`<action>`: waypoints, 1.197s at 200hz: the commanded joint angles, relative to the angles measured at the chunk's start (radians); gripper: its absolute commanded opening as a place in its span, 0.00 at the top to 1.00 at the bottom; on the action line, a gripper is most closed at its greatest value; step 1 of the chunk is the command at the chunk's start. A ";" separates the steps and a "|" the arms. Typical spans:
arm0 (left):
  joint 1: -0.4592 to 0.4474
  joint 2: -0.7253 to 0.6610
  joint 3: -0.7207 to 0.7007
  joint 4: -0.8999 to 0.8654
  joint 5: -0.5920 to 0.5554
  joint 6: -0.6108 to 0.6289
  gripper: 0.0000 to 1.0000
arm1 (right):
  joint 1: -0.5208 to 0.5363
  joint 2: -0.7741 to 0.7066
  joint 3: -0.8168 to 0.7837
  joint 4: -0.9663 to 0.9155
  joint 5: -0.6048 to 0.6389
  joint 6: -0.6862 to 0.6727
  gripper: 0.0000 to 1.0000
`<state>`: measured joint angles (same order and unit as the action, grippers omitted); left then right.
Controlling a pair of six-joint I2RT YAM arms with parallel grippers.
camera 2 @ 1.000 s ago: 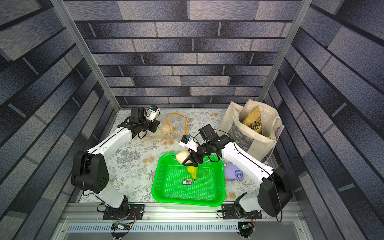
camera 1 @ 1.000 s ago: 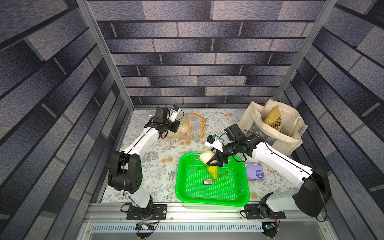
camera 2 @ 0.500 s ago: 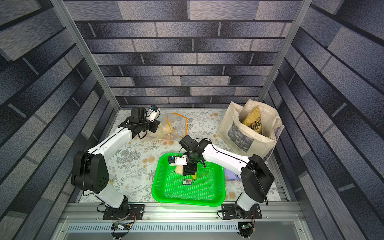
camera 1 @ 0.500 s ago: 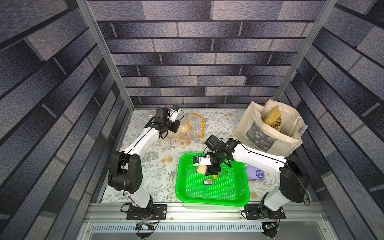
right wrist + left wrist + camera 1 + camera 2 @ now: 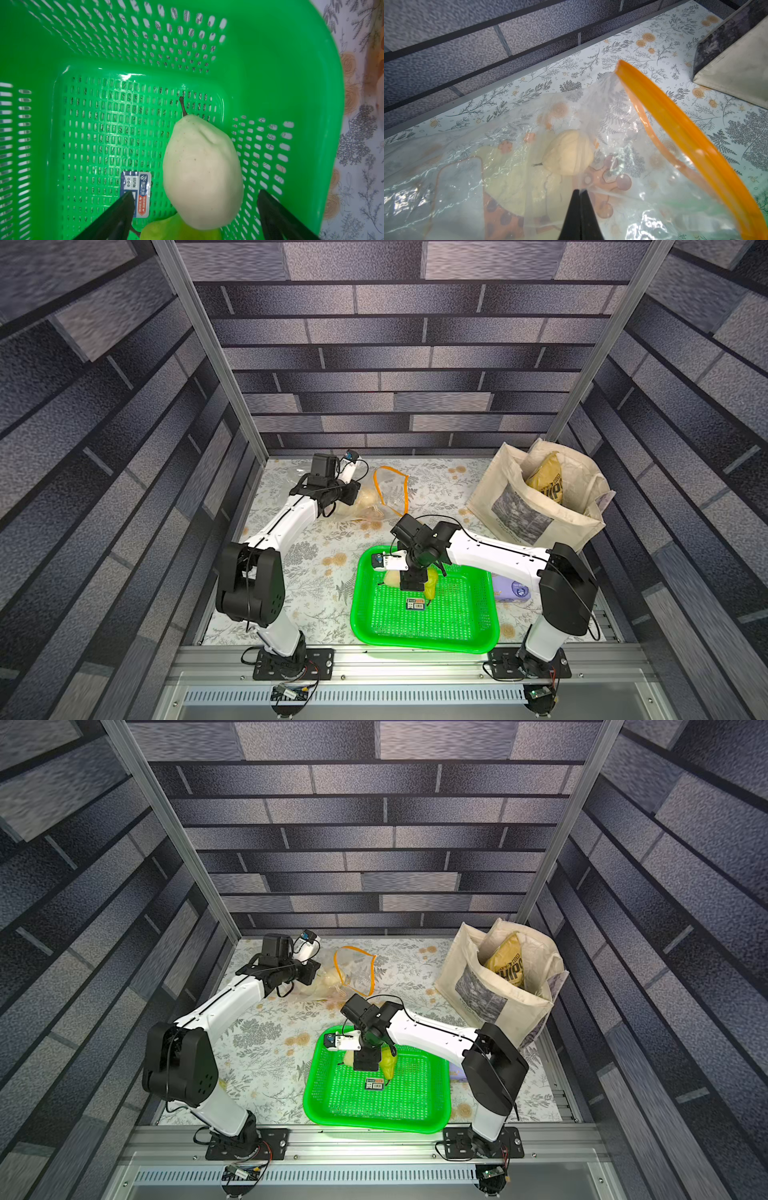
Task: Open the zip-top bag and take out the pear
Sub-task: Place the pear in the basket, then pick up the pear from the zipper food storage bag.
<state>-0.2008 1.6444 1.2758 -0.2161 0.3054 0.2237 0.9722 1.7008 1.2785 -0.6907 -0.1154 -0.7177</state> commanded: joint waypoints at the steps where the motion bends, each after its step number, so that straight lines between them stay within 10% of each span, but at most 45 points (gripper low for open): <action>1: -0.004 -0.037 -0.011 0.007 -0.011 -0.009 1.00 | -0.041 -0.083 -0.010 0.051 -0.130 0.083 0.05; 40: -0.011 -0.037 -0.013 0.006 -0.011 -0.003 1.00 | -0.261 -0.137 0.007 0.153 -0.403 0.422 0.14; 107: -0.026 -0.046 -0.018 0.009 -0.002 0.012 1.00 | -0.524 0.076 0.143 0.317 -0.514 1.169 0.26; 239: -0.064 -0.120 -0.044 0.036 0.076 0.051 1.00 | -0.472 0.488 0.490 0.377 -0.413 1.560 0.13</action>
<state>-0.2615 1.5581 1.2293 -0.1867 0.3519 0.2584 0.4625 2.1601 1.7298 -0.3420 -0.5396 0.7704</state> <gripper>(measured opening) 0.037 0.860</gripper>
